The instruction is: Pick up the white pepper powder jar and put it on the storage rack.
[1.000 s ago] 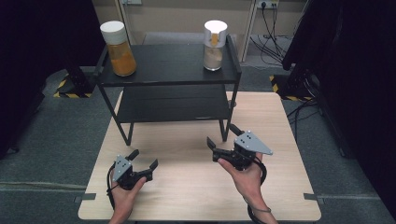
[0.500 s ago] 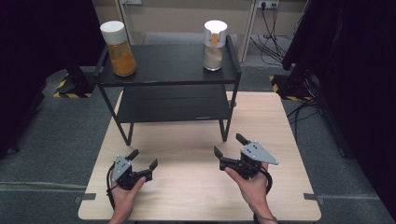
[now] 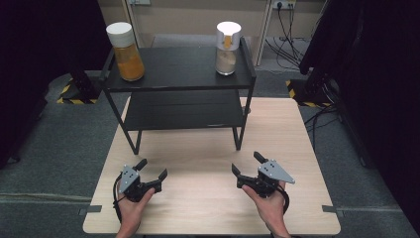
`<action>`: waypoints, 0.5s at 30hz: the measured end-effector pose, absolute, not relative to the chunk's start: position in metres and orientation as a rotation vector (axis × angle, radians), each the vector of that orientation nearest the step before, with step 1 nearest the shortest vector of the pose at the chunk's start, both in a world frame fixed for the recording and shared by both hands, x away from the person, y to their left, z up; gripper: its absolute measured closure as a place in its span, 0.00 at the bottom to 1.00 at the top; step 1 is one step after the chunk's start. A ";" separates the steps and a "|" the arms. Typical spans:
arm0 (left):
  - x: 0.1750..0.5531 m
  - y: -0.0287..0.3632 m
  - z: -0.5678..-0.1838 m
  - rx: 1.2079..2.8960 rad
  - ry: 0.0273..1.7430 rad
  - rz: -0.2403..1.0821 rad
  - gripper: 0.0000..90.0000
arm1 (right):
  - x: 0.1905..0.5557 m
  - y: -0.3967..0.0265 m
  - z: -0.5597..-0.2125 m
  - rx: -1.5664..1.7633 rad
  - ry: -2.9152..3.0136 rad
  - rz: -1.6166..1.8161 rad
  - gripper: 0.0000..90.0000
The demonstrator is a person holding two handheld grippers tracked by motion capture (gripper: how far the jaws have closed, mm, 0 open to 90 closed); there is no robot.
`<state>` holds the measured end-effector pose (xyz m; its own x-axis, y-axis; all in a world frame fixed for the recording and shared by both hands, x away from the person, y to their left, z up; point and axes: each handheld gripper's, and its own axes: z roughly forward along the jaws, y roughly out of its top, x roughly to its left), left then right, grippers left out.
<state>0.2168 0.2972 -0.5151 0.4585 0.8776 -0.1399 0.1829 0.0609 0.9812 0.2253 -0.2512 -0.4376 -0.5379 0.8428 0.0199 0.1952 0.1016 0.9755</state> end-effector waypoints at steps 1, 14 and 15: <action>0.217 0.297 -0.515 1.441 0.998 0.687 0.08 | 0.225 -0.252 -0.440 1.020 1.814 1.465 0.10; 0.217 0.297 -0.515 1.442 0.998 0.685 0.08 | 0.226 -0.257 -0.469 1.103 1.816 1.430 0.10; 0.217 0.297 -0.515 1.442 0.998 0.684 0.08 | 0.227 -0.257 -0.471 1.108 1.819 1.426 0.10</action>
